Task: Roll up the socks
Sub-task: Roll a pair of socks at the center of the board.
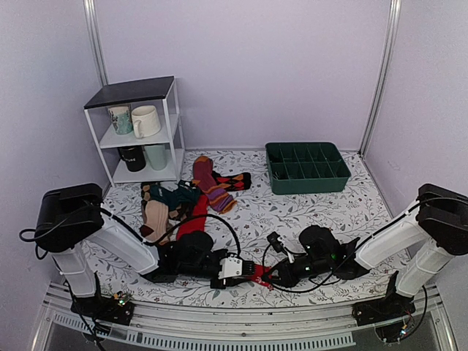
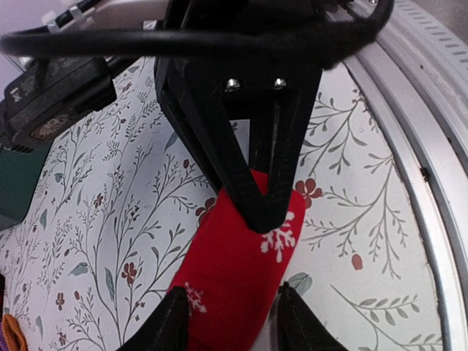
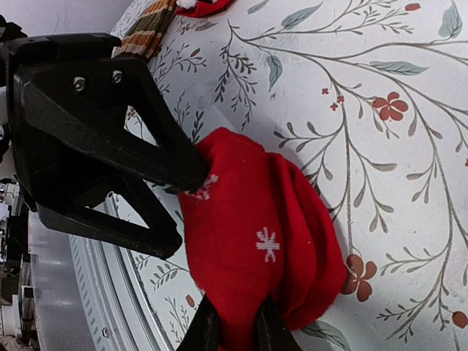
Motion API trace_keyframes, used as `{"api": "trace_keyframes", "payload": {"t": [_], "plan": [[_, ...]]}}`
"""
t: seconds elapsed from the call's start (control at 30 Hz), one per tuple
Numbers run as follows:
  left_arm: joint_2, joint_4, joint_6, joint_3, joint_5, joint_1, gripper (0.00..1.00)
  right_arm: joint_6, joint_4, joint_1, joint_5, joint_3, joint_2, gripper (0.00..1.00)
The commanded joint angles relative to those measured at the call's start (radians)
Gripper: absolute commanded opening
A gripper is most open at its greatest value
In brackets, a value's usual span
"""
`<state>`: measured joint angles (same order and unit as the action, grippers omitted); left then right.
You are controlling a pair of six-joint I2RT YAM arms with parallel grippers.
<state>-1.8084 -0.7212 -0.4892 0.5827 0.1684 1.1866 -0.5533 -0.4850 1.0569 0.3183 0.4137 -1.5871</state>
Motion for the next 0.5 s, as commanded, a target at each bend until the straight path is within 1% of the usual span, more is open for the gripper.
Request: {"api": "trace_keyframes", "payload": {"t": [0.0, 0.23, 0.33, 0.47], "plan": [[-0.051, 0.046, 0.019, 0.044, -0.008, 0.013, 0.4, -0.019, 0.29, 0.002, 0.005, -0.034, -0.079, 0.1], [-0.081, 0.178, 0.065, 0.094, 0.009, 0.009, 0.32, -0.032, 0.325, -0.002, -0.012, -0.021, -0.061, 0.1], [-0.086, 0.217, 0.098, 0.098, 0.012, 0.01, 0.31, -0.031, 0.34, -0.001, -0.026, -0.007, -0.048, 0.11], [-0.092, 0.235, 0.141, 0.09, 0.006, 0.01, 0.31, -0.022, 0.366, -0.001, -0.052, 0.025, -0.03, 0.26]]}}
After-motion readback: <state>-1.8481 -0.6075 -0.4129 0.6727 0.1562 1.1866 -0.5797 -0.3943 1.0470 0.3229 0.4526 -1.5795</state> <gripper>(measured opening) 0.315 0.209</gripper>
